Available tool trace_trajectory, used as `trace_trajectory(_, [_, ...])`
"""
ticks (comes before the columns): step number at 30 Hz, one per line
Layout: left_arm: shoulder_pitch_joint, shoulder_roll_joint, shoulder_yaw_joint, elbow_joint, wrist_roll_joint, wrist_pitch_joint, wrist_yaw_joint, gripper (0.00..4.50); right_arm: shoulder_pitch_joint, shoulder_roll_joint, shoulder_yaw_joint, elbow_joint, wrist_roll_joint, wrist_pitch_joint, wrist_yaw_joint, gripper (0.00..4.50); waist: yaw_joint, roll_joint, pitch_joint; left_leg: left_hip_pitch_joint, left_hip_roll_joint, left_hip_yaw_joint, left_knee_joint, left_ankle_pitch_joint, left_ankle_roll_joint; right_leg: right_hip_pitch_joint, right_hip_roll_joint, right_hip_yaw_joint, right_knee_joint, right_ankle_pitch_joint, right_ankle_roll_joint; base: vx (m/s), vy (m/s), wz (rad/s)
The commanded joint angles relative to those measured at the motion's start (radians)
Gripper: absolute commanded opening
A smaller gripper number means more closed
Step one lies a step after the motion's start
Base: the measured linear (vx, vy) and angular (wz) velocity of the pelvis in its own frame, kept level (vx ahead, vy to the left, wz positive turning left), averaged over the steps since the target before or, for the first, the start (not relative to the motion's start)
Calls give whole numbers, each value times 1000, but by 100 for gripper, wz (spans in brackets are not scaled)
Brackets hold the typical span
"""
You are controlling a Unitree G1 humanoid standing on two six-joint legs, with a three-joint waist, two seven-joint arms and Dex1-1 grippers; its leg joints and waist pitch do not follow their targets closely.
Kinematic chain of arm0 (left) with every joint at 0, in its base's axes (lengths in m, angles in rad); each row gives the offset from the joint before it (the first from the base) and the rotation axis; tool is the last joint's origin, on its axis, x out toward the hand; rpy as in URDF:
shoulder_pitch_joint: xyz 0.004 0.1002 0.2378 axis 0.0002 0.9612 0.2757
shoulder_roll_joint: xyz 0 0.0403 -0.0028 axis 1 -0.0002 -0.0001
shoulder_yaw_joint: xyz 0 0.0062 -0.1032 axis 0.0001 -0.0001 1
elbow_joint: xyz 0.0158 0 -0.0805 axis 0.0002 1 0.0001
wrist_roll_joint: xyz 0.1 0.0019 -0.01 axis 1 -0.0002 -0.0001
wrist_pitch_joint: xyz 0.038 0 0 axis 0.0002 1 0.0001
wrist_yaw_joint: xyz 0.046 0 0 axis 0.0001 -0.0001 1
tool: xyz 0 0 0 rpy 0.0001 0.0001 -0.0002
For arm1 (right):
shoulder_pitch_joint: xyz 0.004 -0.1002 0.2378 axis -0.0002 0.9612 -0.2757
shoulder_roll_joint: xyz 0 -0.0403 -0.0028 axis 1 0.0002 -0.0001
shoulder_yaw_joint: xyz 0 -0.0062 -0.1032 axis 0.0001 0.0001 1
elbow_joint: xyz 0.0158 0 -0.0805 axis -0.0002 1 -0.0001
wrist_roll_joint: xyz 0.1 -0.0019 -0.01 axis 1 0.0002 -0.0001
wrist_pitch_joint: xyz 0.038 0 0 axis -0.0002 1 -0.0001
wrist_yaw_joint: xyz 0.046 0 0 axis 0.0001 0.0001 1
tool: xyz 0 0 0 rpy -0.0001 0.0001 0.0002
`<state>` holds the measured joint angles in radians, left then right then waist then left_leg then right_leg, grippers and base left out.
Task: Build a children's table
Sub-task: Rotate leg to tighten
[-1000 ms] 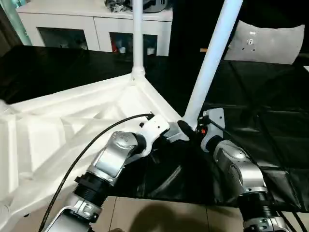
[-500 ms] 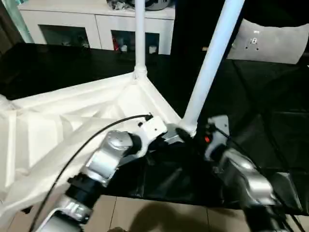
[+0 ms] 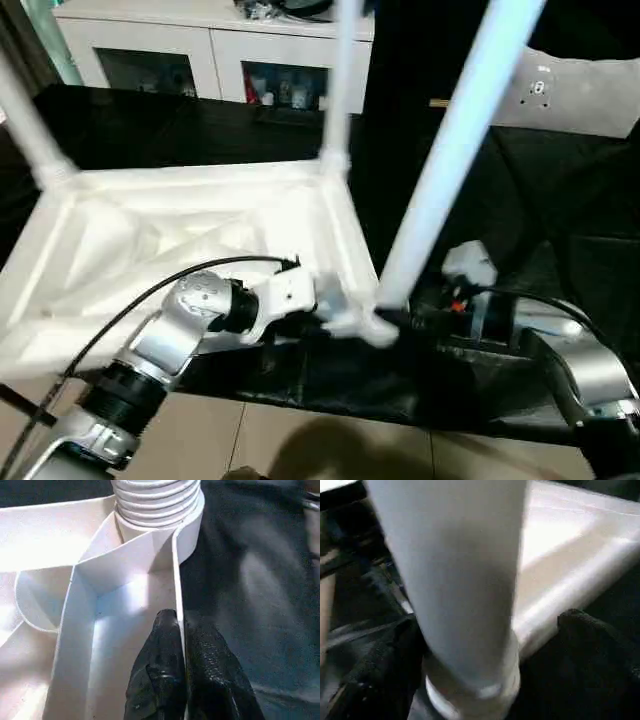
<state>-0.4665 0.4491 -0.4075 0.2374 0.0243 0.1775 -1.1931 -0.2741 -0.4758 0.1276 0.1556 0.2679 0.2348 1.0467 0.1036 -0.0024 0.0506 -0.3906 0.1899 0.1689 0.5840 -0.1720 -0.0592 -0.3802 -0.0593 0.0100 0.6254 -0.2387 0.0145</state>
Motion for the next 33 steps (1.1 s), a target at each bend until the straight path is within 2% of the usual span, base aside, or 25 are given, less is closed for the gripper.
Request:
trace_trajectory(1, [-10,5,-42,-21,-3,-43,-59,0,-4,-14,20,13,2,6,54,442,-2,-7,-59,27,34,0,-59,-129,57,30,-58,15,-63,57,-223,0,0,0])
trace_trajectory(3, [-17,16,-46,-9,-1,-65,-76,0,-8,-24,39,17,12,14,97,442,2,-9,-60,27,35,-1,-59,-129,58,31,-57,14,-61,59,-225,0,0,0])
trace_trajectory(4, [-20,20,-48,-3,-1,-75,-84,0,-9,-29,47,18,16,16,114,425,4,-12,-59,27,34,0,-59,-132,59,31,-59,15,-61,54,-228,0,0,0])
trace_trajectory(6, [-29,29,-52,11,-1,-94,-100,0,-10,-38,64,19,21,18,149,425,8,-11,-59,28,35,0,-59,-137,57,31,-59,15,-61,43,-227,0,0,0])
trace_trajectory(8, [-39,35,-57,28,3,-113,-116,0,-15,-46,88,31,7,7,178,397,7,-13,-59,26,34,0,-58,-135,54,31,-59,14,-60,43,-227,0,0,0])
trace_trajectory(9, [-42,36,-57,34,5,-119,-120,0,-18,-49,94,38,2,4,187,397,8,-12,-59,26,34,0,-58,-137,53,30,-60,14,-60,39,-228,0,0,0])
trace_trajectory(10, [-45,36,-56,41,5,-126,-125,0,-21,-50,98,45,-2,1,197,386,8,-17,-57,26,34,1,-59,-142,52,29,-60,15,-61,28,-228,0,0,0])
trace_trajectory(14, [-50,37,-55,51,6,-137,-130,0,-28,-51,95,53,2,9,208,351,8,-15,-58,27,36,0,-58,-142,50,29,-61,14,-60,22,-233,0,0,0])
trace_trajectory(19, [-54,35,-57,59,2,-145,-132,0,-31,-54,92,56,10,14,217,313,10,-16,-61,27,34,1,-54,-115,61,30,-60,14,-55,65,-240,0,0,0])
trace_trajectory(20, [-55,34,-58,64,1,-150,-133,0,-33,-56,94,57,12,14,220,294,11,-17,-61,26,34,1,-55,-118,60,31,-59,13,-56,61,-240,0,0,0])
trace_trajectory(31, [-48,30,-56,78,-4,-157,-144,0,-19,-48,102,48,19,25,243,280,14,-16,-65,27,35,1,-52,-106,63,32,-60,12,-52,78,-246,0,0,0])
trace_trajectory(33, [-43,11,-43,77,-3,-112,-98,0,7,-17,98,26,39,60,208,280,14,-13,-66,27,35,1,-52,-104,62,32,-59,12,-50,86,-248,0,0,0])
